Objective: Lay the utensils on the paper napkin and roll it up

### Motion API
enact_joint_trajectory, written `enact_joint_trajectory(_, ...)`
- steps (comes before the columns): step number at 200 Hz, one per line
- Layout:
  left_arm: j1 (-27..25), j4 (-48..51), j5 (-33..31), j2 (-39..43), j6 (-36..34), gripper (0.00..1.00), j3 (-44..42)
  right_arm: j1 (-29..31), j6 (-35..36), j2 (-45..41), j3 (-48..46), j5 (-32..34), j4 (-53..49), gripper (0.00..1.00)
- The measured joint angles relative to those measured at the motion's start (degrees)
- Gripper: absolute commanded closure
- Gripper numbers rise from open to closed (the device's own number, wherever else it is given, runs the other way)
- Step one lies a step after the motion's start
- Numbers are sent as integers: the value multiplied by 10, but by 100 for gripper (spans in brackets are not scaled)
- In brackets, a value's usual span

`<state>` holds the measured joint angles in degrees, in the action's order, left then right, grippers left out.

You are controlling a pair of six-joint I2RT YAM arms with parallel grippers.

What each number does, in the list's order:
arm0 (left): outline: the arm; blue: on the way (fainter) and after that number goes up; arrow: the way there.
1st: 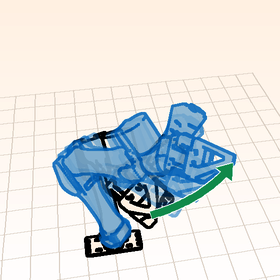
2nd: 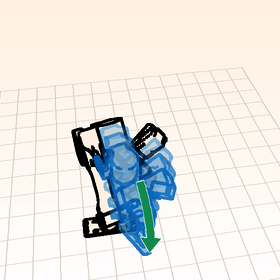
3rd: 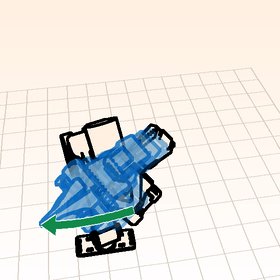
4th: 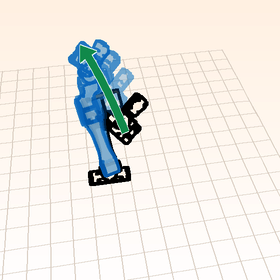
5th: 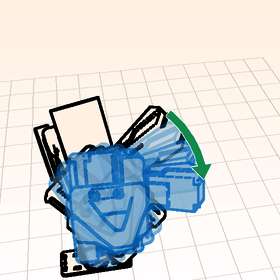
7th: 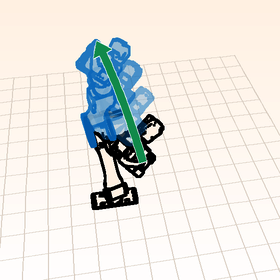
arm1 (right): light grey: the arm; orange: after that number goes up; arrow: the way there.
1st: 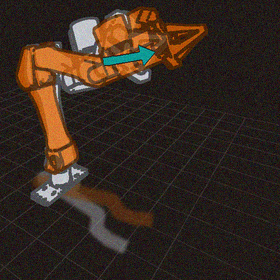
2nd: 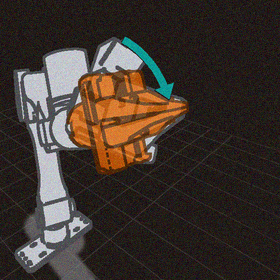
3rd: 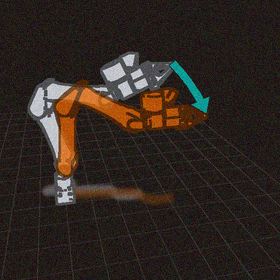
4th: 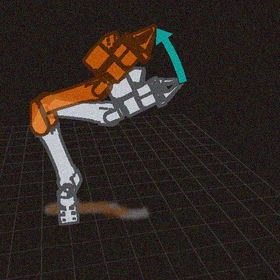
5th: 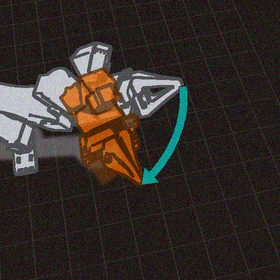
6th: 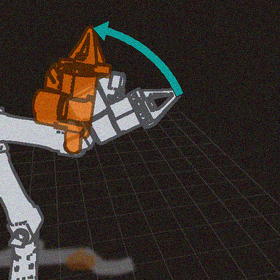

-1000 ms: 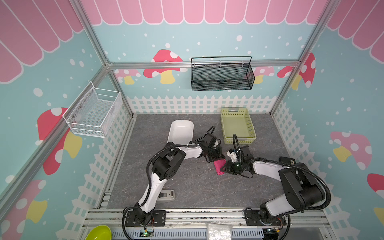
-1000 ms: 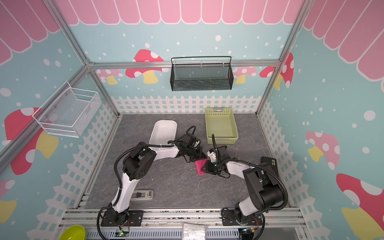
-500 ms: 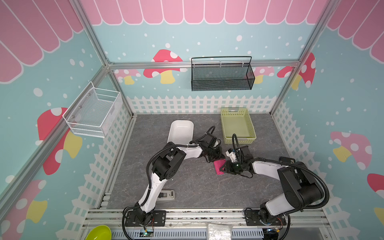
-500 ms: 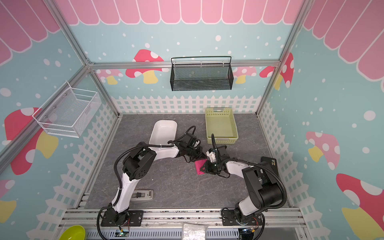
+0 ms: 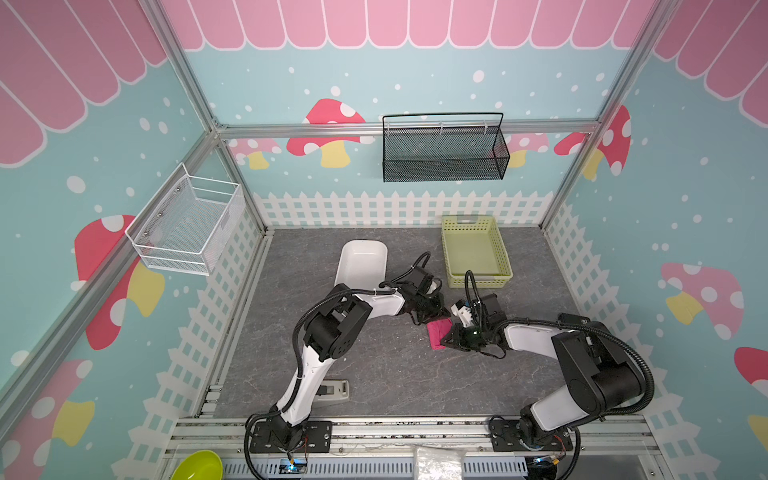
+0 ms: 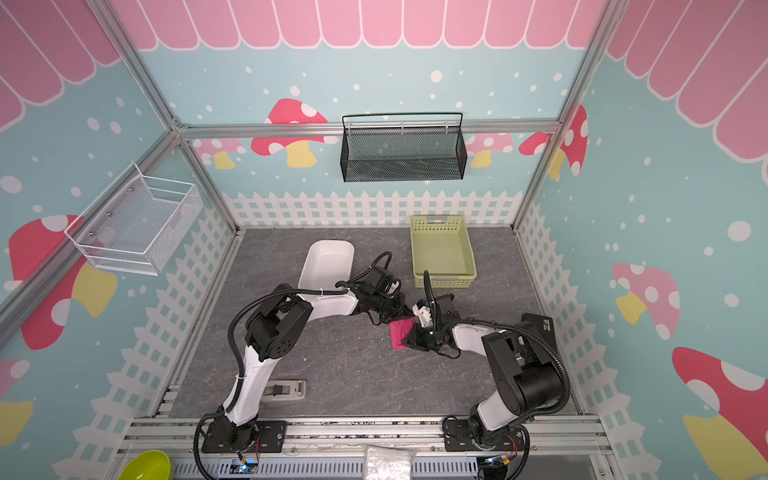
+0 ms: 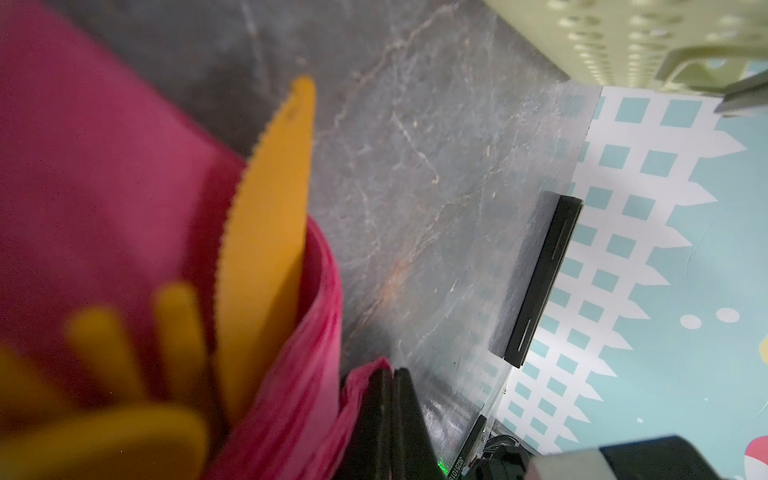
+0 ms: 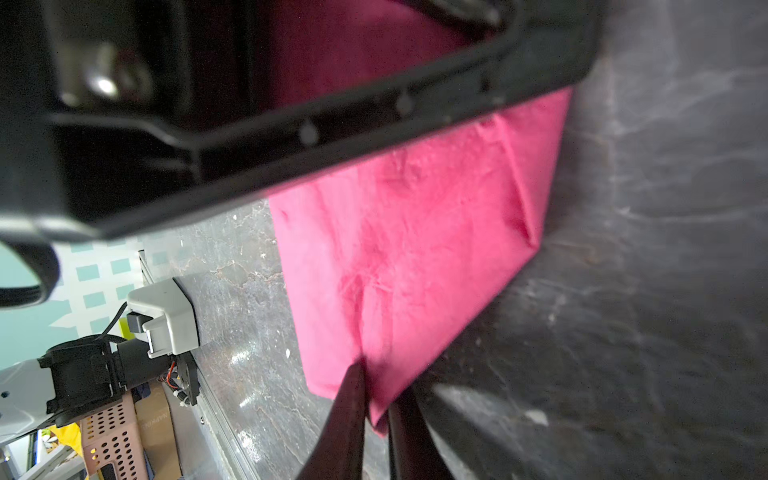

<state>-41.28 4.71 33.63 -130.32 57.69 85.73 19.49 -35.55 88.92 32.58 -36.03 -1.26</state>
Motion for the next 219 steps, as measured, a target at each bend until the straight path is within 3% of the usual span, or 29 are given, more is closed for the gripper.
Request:
enact_joint_trajectory(47,-3,4,-38,22,-22,82,-15,0,0,2,-4,0,9,92)
enact_joint_trajectory(113,0,121,-133,107,-92,77,-22,0,-11,-9,-25,-5,33,97)
enact_joint_trajectory(155,1,179,-150,160,-133,80,-22,0,-32,-21,-44,-12,46,98)
enact_joint_trajectory(219,-16,217,-134,156,-157,90,-38,0,-48,-31,-55,-14,47,98)
